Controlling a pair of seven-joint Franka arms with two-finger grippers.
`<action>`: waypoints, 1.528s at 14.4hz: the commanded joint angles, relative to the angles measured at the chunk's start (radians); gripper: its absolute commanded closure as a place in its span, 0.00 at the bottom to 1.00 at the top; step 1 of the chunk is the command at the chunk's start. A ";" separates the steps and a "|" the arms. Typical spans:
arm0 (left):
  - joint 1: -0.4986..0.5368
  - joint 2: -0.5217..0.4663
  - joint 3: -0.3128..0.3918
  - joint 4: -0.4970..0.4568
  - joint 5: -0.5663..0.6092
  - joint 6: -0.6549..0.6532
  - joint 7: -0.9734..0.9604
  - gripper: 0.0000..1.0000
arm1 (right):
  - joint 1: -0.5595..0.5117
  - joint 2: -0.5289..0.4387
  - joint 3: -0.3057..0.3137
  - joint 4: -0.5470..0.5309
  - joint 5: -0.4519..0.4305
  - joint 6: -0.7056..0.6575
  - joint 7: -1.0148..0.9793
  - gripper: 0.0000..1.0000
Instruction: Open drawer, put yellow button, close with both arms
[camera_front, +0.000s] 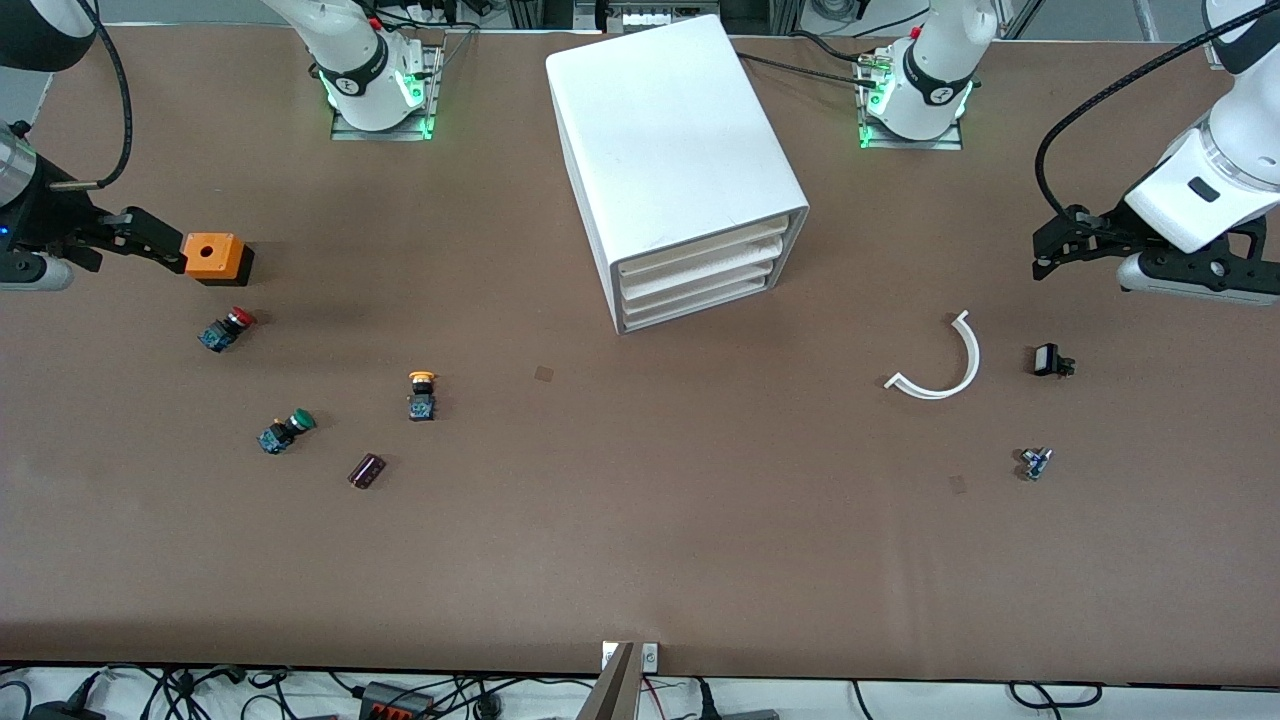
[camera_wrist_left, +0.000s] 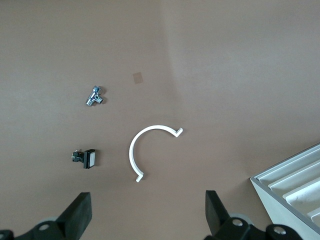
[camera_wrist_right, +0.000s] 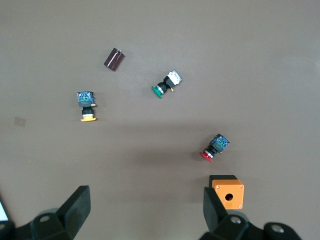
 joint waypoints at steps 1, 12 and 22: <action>0.002 -0.010 -0.007 0.008 0.023 -0.018 -0.008 0.00 | -0.008 -0.004 0.002 0.002 0.015 -0.008 -0.010 0.00; 0.002 -0.010 -0.007 0.008 0.023 -0.018 -0.008 0.00 | -0.001 0.051 0.009 0.025 0.015 0.003 -0.010 0.00; 0.002 -0.016 -0.009 0.019 0.023 -0.087 -0.011 0.00 | 0.120 0.224 0.015 0.056 0.016 0.099 0.010 0.00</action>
